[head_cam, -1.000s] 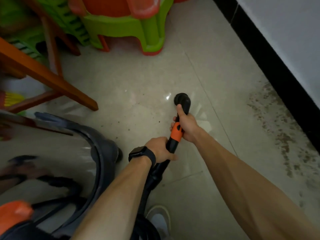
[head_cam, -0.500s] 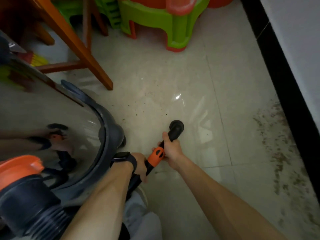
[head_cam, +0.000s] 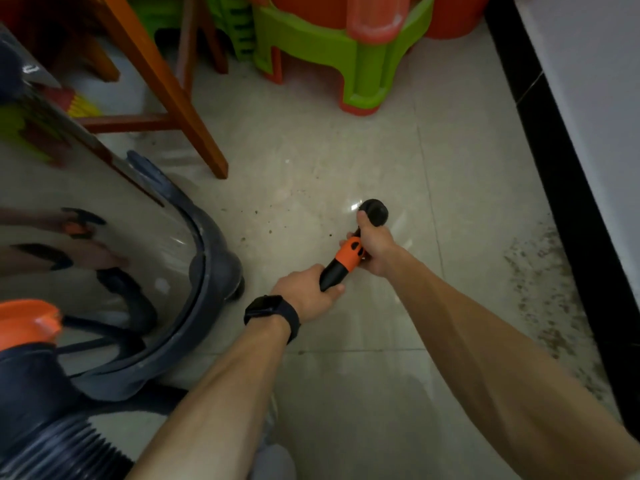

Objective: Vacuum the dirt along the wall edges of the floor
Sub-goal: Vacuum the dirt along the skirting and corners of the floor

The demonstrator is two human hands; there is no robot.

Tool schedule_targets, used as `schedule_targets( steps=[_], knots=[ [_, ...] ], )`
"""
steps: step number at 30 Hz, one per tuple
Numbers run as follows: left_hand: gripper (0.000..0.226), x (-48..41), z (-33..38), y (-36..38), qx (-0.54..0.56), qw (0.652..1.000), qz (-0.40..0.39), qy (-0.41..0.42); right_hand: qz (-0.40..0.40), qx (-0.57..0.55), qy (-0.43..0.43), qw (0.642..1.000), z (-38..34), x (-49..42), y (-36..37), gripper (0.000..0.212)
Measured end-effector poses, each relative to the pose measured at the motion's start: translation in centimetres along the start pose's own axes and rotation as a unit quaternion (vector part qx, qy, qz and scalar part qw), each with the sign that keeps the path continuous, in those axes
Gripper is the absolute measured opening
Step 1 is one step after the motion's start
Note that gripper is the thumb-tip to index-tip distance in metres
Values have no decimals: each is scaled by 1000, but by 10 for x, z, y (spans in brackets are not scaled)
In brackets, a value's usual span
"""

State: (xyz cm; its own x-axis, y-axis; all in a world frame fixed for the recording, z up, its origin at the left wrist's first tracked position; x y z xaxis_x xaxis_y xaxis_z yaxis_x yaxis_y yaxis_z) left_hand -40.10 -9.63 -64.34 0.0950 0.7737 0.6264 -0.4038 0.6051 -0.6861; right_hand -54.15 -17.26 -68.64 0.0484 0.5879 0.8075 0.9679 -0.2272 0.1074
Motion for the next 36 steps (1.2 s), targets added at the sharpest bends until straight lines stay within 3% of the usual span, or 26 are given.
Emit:
schedule_targets(
  steps=[6,10,13,17,19,21,25,28,32,36],
  knots=[
    [44,30,33,20,-23,998,58,-21,-36,-5,31,999,18,34,-21,30],
    [42,52,39,37,-18,994,87,-57,-5,-58,-6,998,61,51,-26,28],
    [32,76,8,55,62,992,27,-103,-60,26,10,998,75,59,-3,28],
    [31,114,-31,100,124,976,-90,-153,-155,209,33,965,95,91,33,39],
    [25,111,-39,104,177,964,-120,-159,-123,213,15,969,101,101,32,53],
    [23,103,-35,101,163,956,-199,-140,-52,176,-24,983,103,101,11,50],
    [51,88,-13,116,-13,930,-346,-120,87,13,-21,996,130,117,-74,41],
    [54,90,19,148,-88,906,-403,-91,140,-30,-14,990,153,136,-124,39],
    [52,75,56,173,-87,902,-419,-53,186,-22,-35,982,146,134,-166,37],
    [35,49,96,176,-51,938,-341,23,207,-50,-57,975,116,117,-204,40]
  ],
)
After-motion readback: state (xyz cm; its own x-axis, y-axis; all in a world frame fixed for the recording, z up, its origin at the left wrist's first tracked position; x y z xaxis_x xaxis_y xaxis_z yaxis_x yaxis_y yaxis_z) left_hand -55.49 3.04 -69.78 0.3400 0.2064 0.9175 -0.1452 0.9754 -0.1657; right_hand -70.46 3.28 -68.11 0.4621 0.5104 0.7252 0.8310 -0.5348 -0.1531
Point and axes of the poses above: each hand's wrist, its own x-axis away from the middle knuckle, its own y-axis out of the palm, z = x × y, the point moved 6 cm from there along -x, towards the middle knuckle, and after that the axes turned 3 degrees about -x, right-handed, at the moved point
